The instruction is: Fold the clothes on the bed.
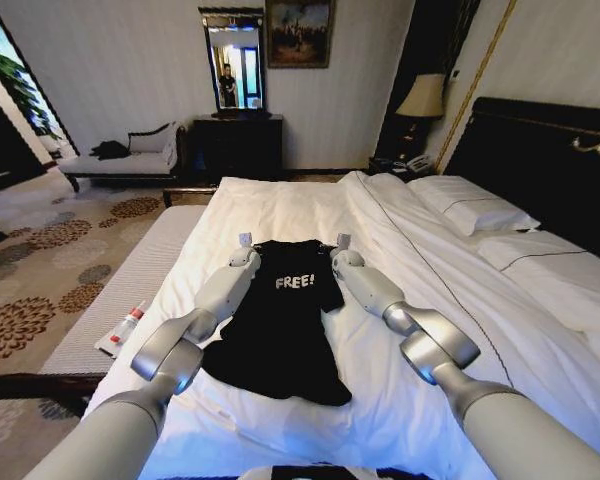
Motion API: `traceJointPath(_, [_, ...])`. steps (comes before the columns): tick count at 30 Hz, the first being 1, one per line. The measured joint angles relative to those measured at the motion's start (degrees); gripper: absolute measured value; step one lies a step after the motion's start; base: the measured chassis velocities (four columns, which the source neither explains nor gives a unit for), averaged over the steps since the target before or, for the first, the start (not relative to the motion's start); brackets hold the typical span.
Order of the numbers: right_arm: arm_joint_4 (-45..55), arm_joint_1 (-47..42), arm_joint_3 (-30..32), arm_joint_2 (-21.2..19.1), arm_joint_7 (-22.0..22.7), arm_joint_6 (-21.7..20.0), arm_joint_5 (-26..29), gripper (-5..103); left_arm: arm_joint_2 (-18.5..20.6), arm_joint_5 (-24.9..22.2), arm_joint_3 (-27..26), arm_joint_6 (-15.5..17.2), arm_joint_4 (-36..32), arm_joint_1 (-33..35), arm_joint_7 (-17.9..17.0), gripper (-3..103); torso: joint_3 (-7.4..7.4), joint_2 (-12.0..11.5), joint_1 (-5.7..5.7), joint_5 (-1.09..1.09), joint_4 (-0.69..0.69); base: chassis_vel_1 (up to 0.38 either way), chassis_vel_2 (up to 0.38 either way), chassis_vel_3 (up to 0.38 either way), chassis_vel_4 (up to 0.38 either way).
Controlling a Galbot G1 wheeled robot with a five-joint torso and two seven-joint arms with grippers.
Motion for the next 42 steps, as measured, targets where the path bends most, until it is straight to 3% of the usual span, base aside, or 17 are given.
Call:
traceJointPath(7, [0.3,-1.3,1.2,0.1,-1.8,0.2,-2.3,0,-1.0,0.7,-0.4,-0.4,1.4,-0.2,0.3,-2,0.00,0.0,0.00,0.02,-0.01,0.000,0.000,0.000,0.000])
traceJointPath(11, [1.1,-2.0,0.7,-0.4,-2.6,0.2,-3.3,5,-1.2,-0.5,0.0,0.5,1.2,-0.3,0.3,8,0.00,0.0,0.00,0.01,-0.01,0.000,0.000,0.000,0.000])
traceJointPath(14, [2.0,-2.4,0.8,-0.6,-2.8,0.3,-3.5,21,-1.4,-0.7,0.3,1.0,0.8,-0.3,0.3,25,0.00,0.0,0.00,0.02,-0.02,0.000,0.000,0.000,0.000])
traceJointPath(15, [2.0,-2.4,0.8,-0.6,-2.8,0.3,-3.5,21,-1.4,-0.7,0.3,1.0,0.8,-0.3,0.3,25,0.00,0.0,0.00,0.02,-0.02,0.000,0.000,0.000,0.000])
traceJointPath(17, [4.2,-2.7,0.5,-1.5,-3.5,-0.6,-2.6,32,-1.0,-1.1,0.6,1.2,0.0,0.1,0.2,30,0.00,0.0,0.00,0.01,-0.02,0.000,0.000,0.000,0.000])
traceJointPath(19, [5.9,-3.0,0.1,-2.2,-3.4,-1.1,-1.8,42,-0.6,-1.8,0.7,1.6,-1.1,0.5,-0.3,42,0.00,0.0,0.00,0.01,-0.01,0.000,0.000,0.000,0.000])
traceJointPath(21, [7.2,-3.2,0.0,-2.7,-2.8,-1.5,-1.0,42,-0.1,-2.3,0.8,1.9,-1.9,0.9,-0.7,47,0.00,0.0,0.00,0.01,-0.01,0.000,0.000,0.000,0.000])
traceJointPath(24, [13.0,-4.6,-0.1,-4.6,0.1,-3.2,1.9,59,2.1,-4.5,1.8,2.7,-6.6,2.7,-2.0,58,-0.01,0.0,0.00,0.00,-0.02,0.000,0.000,0.000,0.000])
traceJointPath(25, [13.0,-4.6,-0.1,-4.6,0.1,-3.2,1.9,59,2.1,-4.5,1.8,2.7,-6.6,2.7,-2.0,58,-0.01,0.0,0.00,0.00,-0.02,0.000,0.000,0.000,0.000])
traceJointPath(28, [22.5,-8.0,-0.3,-8.0,4.4,-5.1,5.3,76,9.1,-8.3,4.3,3.2,-16.9,7.2,-3.7,74,-0.01,0.0,0.00,0.00,-0.04,0.000,0.000,0.000,0.000])
traceJointPath(29, [22.5,-8.0,-0.3,-8.0,4.4,-5.1,5.3,76,9.1,-8.3,4.3,3.2,-16.9,7.2,-3.7,74,-0.01,0.0,0.00,0.00,-0.04,0.000,0.000,0.000,0.000])
traceJointPath(30, [24.7,-8.9,-0.3,-8.8,5.5,-5.4,6.1,76,11.7,-9.4,4.8,3.2,-20.1,8.7,-4.2,80,0.00,0.0,0.00,0.00,-0.02,0.000,0.000,0.000,0.000])
traceJointPath(33, [30.5,-11.0,0.0,-12.7,7.6,-5.8,8.1,91,17.4,-12.1,5.1,3.0,-27.8,12.4,-5.3,91,0.00,0.0,-0.01,0.00,0.06,0.000,0.000,0.000,0.000])
traceJointPath(34, [30.5,-11.0,0.0,-12.7,7.6,-5.8,8.1,91,17.4,-12.1,5.1,3.0,-27.8,12.4,-5.3,91,0.00,0.0,-0.01,0.00,0.06,0.000,0.000,0.000,0.000])
traceJointPath(36, [35.6,-12.7,0.3,-17.1,8.7,-6.2,9.9,99,20.5,-14.2,5.0,2.5,-33.0,14.5,-5.9,98,-0.01,0.0,-0.01,-0.01,0.04,0.000,0.000,0.000,0.000])
traceJointPath(38, [41.9,-15.5,0.9,-21.2,10.2,-6.7,12.0,100,23.2,-16.3,5.0,2.1,-38.4,16.7,-6.2,100,-0.01,0.0,-0.01,0.00,-0.06,0.000,0.000,0.000,0.000])
traceJointPath(42, [50.0,-20.6,3.0,-25.0,12.6,-7.3,14.3,100,26.7,-17.7,4.2,1.9,-46.1,20.7,-6.6,100,-0.02,0.0,-0.01,0.03,-0.09,0.000,0.000,0.000,0.000])
